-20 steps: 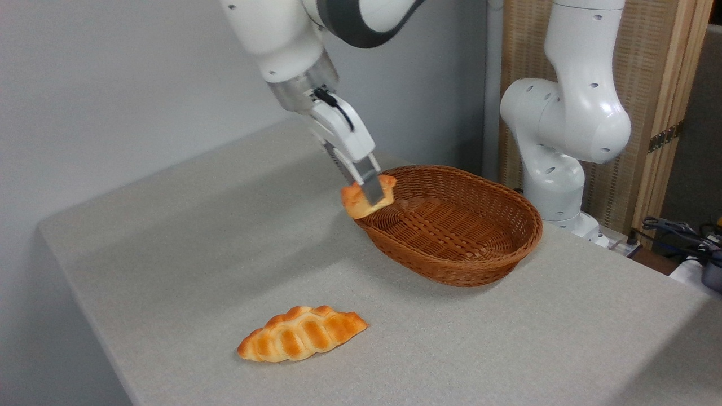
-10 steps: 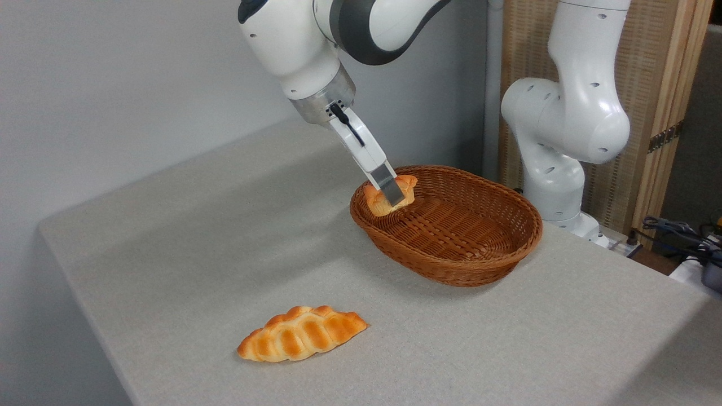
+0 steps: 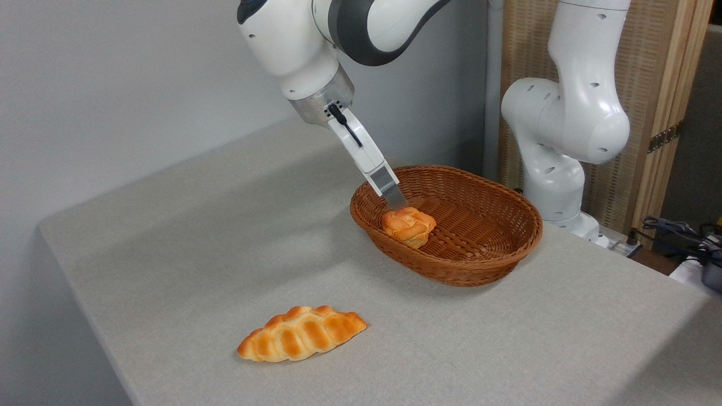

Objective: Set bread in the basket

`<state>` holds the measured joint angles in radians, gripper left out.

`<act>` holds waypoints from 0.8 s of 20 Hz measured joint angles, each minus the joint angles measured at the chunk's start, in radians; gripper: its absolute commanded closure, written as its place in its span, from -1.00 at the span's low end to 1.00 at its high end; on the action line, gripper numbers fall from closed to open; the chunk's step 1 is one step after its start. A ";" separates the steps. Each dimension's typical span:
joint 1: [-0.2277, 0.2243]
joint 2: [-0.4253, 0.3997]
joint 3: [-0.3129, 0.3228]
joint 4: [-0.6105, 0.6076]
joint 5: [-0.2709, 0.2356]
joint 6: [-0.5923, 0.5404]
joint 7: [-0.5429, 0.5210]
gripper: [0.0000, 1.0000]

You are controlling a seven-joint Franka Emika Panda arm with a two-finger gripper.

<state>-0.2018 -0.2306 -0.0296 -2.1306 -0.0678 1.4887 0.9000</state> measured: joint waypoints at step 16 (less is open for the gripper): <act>0.018 0.065 0.062 0.148 0.001 0.413 -0.104 -1.00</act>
<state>-0.1843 -0.1658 0.0325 -1.9821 -0.0667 1.9022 0.7963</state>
